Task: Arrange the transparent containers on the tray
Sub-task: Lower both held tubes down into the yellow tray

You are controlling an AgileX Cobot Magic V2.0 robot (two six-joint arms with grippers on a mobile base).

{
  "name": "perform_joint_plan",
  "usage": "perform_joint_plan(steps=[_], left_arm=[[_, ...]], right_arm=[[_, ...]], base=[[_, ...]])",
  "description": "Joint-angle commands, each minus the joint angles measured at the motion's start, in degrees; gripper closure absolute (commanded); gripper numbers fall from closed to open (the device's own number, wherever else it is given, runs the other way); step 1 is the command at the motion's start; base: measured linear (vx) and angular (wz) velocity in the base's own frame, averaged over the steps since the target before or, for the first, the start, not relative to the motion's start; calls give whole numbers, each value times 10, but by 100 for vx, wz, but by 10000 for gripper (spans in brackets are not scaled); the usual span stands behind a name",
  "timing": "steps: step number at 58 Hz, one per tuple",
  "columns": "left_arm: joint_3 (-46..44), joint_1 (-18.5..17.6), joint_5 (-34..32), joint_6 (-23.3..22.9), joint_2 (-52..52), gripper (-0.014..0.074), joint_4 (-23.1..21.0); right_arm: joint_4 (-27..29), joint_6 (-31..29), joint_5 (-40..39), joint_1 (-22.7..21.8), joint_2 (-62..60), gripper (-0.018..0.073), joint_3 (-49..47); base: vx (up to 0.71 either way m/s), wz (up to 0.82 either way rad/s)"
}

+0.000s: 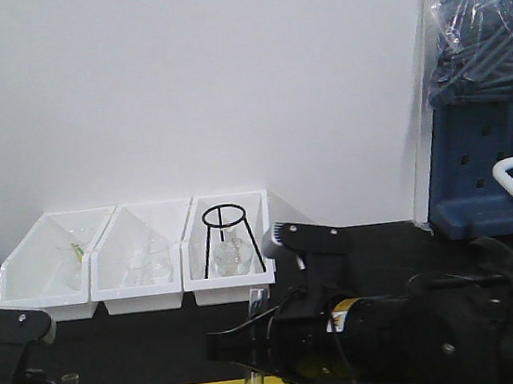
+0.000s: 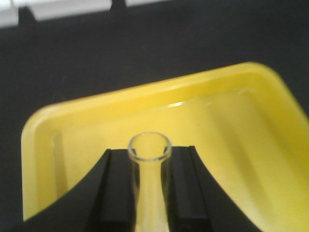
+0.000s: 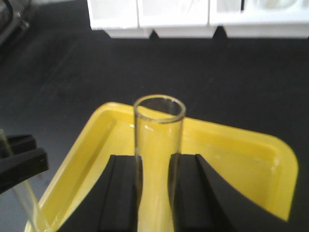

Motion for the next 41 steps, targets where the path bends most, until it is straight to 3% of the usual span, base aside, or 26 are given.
perform_joint_plan(steps=[1,17,41], left_arm=[[-20,15,-31,-32,24,496,12],[-20,50,-41,-33,97,491,11],[-20,51,-100,-33,176,475,25]], right_arm=[[6,-1,-8,-2,17,494,-53],[41,7,4,-2,110,494,-82],[82,7,4,-2,189,478,-82]], base=[[0,0],[0,0],[0,0]])
